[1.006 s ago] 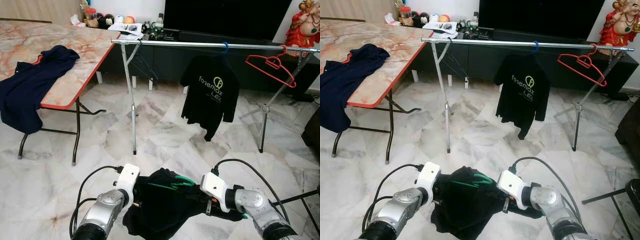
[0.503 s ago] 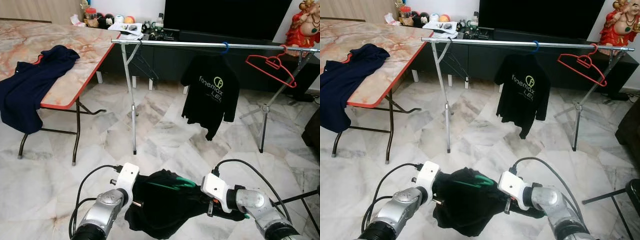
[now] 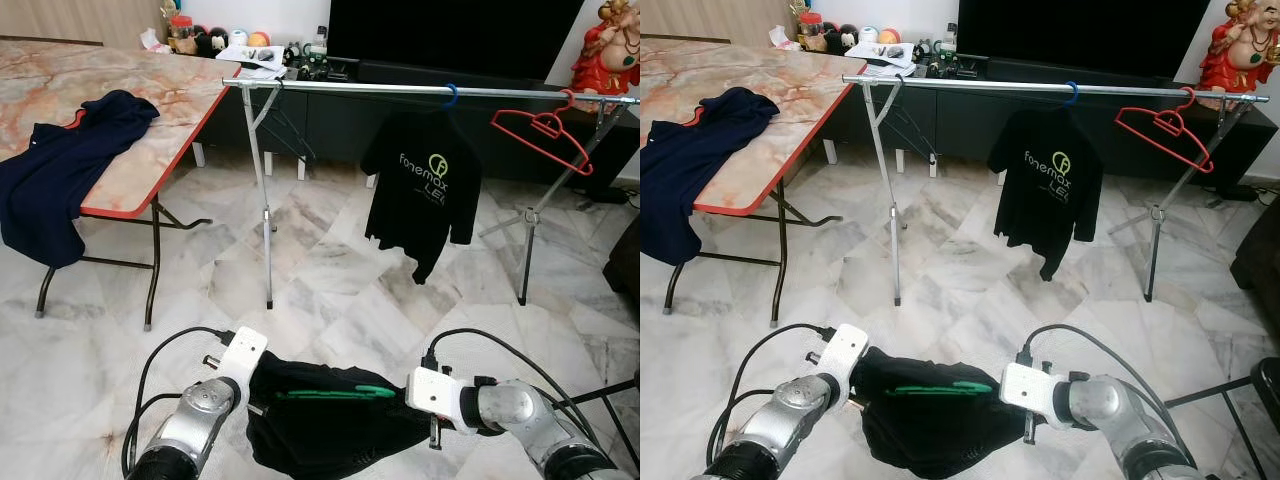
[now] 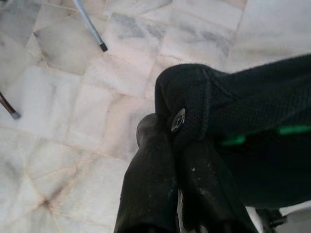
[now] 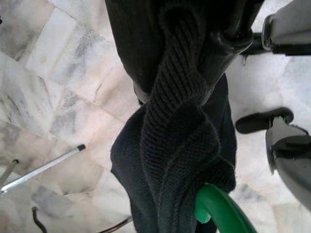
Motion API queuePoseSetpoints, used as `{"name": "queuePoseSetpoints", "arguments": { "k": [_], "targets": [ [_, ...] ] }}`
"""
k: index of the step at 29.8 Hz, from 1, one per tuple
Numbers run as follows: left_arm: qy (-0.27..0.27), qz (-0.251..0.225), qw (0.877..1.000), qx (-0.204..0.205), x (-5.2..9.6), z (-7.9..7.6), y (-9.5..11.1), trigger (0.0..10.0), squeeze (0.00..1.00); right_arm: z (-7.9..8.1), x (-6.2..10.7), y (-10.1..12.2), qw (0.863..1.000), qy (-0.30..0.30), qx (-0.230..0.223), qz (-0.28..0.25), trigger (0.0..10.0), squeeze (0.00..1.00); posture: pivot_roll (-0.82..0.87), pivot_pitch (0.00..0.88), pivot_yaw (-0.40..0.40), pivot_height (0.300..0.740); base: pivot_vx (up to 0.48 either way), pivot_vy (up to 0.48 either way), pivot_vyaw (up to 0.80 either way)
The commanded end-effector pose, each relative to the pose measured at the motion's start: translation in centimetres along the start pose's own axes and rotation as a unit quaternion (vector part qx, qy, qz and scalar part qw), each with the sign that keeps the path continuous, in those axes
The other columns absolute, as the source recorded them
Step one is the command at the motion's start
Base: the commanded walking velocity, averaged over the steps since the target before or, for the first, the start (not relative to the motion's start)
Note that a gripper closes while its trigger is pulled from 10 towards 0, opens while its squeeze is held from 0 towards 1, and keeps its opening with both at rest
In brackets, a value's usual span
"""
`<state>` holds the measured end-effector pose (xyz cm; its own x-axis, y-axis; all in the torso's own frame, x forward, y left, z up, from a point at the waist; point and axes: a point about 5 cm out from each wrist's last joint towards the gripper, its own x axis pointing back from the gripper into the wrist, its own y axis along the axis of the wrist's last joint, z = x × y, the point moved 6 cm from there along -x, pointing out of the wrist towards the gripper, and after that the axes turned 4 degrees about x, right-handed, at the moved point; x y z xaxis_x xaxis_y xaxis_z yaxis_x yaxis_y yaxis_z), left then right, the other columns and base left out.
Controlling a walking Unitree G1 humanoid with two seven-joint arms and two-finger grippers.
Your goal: Hang hanger
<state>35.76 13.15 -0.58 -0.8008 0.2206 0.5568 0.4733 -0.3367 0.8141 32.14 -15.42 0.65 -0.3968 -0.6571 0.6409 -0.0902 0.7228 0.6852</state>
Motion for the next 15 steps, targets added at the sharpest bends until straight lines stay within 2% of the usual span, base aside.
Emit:
{"name": "queuePoseSetpoints", "arguments": {
  "k": [1,4,5,8,9,12,13,15],
  "targets": [
    [0.031,0.043,0.998,-0.043,0.6,2.4,-2.5,0.0,0.0,-1.7,2.5,-1.3,0.999,-0.037,-0.036,0.003,0.0,0.0,-0.01,0.063,-0.085,0.74,0.0,0.0,0.0],
    [0.024,0.045,0.997,-0.063,0.6,2.2,-2.7,0.0,0.0,-1.9,2.8,-1.0,0.998,-0.036,-0.045,-0.014,0.0,0.0,-0.01,0.064,-0.086,0.74,0.0,0.0,0.0],
    [0.01,0.049,0.994,-0.093,0.7,1.8,-3.1,0.0,0.0,-2.2,3.0,-0.7,0.998,-0.039,-0.053,-0.024,0.0,0.0,-0.01,0.067,-0.086,0.74,0.0,0.0,0.0],
    [0.005,0.055,0.993,-0.105,0.8,1.6,-3.5,0.0,0.0,-2.1,3.2,-0.5,0.997,-0.03,-0.06,-0.035,0.0,0.0,-0.01,0.066,-0.086,0.74,0.0,0.0,0.0],
    [0.009,0.056,0.992,-0.112,0.8,1.8,-3.8,0.0,0.0,-1.4,3.4,-0.3,0.995,0.006,-0.081,-0.052,0.0,0.0,-0.01,0.07,-0.087,0.74,0.0,0.0,0.0],
    [0.017,0.044,0.994,-0.1,0.8,2.1,-3.4,0.0,0.0,0.9,3.9,-0.5,0.99,0.092,-0.095,-0.055,0.0,0.0,-0.01,0.072,-0.088,0.74,0.0,0.0,0.0],
    [0.017,0.044,0.994,-0.1,0.8,2.1,-3.4,0.0,0.0,0.9,3.9,-0.5,0.99,0.092,-0.095,-0.055,0.0,0.0,-0.01,0.072,-0.088,0.74,0.0,0.0,0.0],
    [0.024,0.02,0.994,-0.104,0.7,2.3,-2.4,0.0,0.0,2.4,4.3,-1.1,0.983,0.145,-0.101,-0.042,0.0,0.0,-0.01,0.073,-0.089,0.74,0.0,0.0,0.0]
  ]
}}
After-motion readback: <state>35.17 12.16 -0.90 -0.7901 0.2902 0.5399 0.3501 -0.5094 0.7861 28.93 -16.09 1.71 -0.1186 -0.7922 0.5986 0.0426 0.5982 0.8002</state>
